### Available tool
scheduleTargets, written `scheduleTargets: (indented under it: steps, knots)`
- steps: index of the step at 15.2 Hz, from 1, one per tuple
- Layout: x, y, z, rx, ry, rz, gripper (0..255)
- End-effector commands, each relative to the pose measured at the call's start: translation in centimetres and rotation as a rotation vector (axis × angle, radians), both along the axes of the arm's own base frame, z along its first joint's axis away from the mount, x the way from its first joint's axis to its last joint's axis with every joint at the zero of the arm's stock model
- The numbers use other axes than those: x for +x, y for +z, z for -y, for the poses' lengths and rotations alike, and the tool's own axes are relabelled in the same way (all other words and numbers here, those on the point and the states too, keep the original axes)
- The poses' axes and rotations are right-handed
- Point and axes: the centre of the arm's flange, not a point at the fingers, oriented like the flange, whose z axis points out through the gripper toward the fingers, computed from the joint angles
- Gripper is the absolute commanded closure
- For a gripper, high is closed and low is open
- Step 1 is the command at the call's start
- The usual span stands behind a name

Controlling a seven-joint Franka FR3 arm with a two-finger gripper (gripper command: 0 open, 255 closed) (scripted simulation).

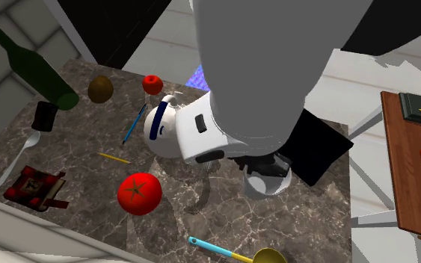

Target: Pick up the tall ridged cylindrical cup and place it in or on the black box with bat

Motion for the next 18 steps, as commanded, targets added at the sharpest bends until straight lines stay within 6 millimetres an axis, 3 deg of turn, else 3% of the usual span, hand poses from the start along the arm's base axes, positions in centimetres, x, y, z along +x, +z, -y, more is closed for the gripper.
scheduleTargets:
  steps: [1,7,18]
  knots:
    - [0.0,1.1,0.1,0.0,0.0,0.0,255]
    - [0.0,4.0,0.1,0.0,0.0,0.0,255]
    - [-13.0,7.3,-5.5,0.0,0.0,0.0,255]
